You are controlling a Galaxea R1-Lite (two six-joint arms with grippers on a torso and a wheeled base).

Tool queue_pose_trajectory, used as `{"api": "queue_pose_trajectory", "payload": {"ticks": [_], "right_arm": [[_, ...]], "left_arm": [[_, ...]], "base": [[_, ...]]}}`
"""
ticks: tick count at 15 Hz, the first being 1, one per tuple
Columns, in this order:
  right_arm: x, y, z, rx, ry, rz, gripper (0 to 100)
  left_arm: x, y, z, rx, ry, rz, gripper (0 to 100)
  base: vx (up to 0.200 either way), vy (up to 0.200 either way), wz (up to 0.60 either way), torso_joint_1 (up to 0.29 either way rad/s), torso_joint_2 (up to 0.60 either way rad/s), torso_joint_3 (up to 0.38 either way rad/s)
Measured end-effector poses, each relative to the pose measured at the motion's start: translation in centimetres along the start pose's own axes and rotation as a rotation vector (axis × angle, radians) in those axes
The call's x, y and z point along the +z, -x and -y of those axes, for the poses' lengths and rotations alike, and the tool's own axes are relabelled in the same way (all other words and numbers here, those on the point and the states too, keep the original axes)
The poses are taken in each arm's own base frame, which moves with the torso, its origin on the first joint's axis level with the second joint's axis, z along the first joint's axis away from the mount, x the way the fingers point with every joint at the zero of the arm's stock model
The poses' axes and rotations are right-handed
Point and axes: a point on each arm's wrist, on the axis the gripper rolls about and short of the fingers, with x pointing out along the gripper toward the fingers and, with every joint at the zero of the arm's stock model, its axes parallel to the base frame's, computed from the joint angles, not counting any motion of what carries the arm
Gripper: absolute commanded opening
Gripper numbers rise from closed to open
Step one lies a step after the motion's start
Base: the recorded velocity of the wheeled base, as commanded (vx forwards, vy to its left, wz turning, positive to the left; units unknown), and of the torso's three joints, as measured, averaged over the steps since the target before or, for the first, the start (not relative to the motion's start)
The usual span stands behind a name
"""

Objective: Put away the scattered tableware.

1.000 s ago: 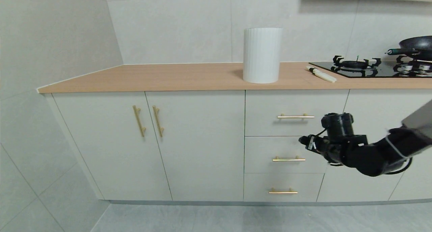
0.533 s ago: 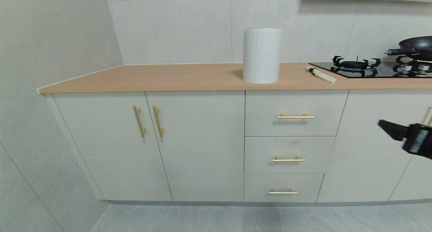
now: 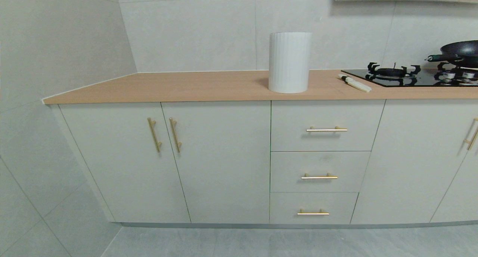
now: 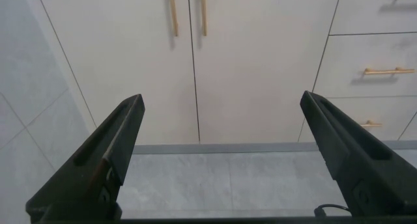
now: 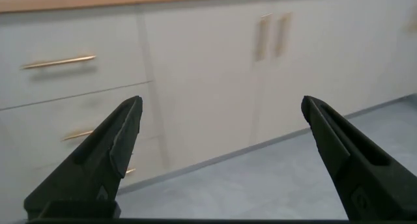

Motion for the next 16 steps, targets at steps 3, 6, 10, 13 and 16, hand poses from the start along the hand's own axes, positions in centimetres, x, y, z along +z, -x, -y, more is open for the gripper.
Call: {"api": "queue_pose_trajectory", "payload": {"ticks": [3,6,10,13,16], "right_arm": [[-2.5,2.4,0.6,0.080,0.001,0.058,100],[-4.8,2.5,0.1,0.206,-0.021,0.054,100],[-8.4,1.1,-1.5,0.399,-0.066,0.063,100],[-9.8,0.9,-1.9,0.452,-0.081,0.011,100],[-10.5,0.9,-2.1,0.517,-0.068,-0.035,100]], "left_arm": [[0.0,0.0,0.0,0.000,0.000,0.000,100],[0.0,0.0,0.0,0.000,0.000,0.000,100],[0.0,0.0,0.0,0.000,0.000,0.000,100],[0.0,0.0,0.0,0.000,0.000,0.000,100],[0.0,0.0,0.0,0.000,0.000,0.000,100]], "base": [[0.000,0.000,0.00,0.000,0.00,0.000],[0.000,0.000,0.00,0.000,0.00,0.000],[0.000,0.000,0.00,0.000,0.00,0.000],[0.000,0.000,0.00,0.000,0.00,0.000],[0.000,0.000,0.00,0.000,0.00,0.000]]}}
